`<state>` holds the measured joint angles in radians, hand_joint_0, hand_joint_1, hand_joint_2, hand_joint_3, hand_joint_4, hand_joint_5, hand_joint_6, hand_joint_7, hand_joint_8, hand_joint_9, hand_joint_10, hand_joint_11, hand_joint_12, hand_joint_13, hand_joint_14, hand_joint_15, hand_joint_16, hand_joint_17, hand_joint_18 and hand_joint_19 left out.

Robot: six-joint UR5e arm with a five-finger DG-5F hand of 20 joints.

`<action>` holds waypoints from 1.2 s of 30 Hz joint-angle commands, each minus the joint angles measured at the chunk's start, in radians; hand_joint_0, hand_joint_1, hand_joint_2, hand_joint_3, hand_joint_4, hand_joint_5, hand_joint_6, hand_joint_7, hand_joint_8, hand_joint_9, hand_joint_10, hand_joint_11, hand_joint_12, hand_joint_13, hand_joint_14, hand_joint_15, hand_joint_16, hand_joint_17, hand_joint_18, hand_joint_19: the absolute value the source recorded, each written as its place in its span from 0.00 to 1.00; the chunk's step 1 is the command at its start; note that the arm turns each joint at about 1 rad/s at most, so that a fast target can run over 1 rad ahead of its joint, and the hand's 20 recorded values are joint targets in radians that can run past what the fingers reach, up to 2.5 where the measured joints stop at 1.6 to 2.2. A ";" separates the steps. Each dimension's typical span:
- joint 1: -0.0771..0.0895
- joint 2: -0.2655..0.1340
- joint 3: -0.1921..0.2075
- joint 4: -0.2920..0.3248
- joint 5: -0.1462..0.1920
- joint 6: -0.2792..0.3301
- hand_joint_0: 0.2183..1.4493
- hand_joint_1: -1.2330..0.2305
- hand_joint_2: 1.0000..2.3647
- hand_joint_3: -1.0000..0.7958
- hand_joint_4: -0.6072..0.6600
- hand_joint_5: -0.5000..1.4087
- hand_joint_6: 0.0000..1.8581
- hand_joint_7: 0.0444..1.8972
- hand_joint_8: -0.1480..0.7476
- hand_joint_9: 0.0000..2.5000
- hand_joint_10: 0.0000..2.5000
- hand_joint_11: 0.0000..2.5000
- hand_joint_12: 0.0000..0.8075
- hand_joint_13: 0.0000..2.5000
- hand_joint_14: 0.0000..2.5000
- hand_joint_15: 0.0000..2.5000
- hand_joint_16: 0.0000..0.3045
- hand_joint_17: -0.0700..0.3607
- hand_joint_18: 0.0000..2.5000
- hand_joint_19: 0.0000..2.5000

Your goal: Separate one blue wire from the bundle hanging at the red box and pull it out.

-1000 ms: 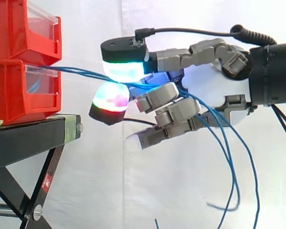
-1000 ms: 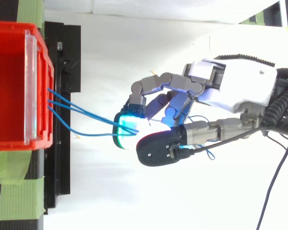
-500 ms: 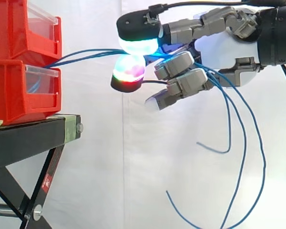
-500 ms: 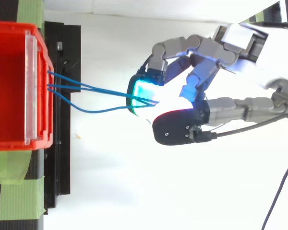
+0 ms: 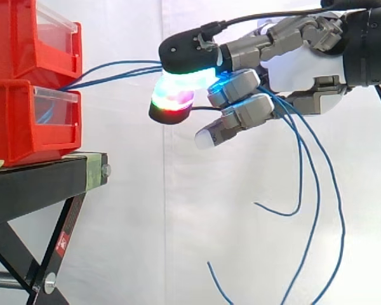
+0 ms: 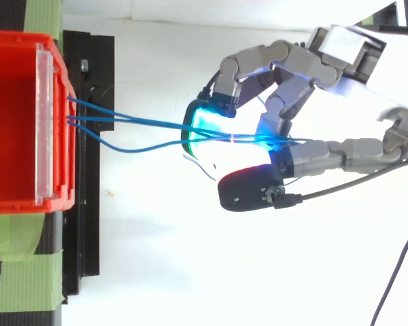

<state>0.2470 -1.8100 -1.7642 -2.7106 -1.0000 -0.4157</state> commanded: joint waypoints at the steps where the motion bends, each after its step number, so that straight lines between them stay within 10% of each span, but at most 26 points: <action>1: 0.000 0.000 0.000 0.000 0.000 0.000 0.33 0.35 0.01 0.35 0.67 0.16 0.40 0.53 0.51 0.45 0.23 0.68 0.39 0.54 0.12 0.63 0.12 0.36 0.20 0.21; 36: -0.005 0.000 0.000 0.005 -0.003 -0.052 0.35 0.50 0.01 0.39 0.68 0.18 0.37 0.56 0.51 0.48 0.18 0.69 0.38 0.56 0.12 0.63 0.14 0.38 0.22 0.22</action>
<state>0.2436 -1.8094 -1.7647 -2.7060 -1.0007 -0.4542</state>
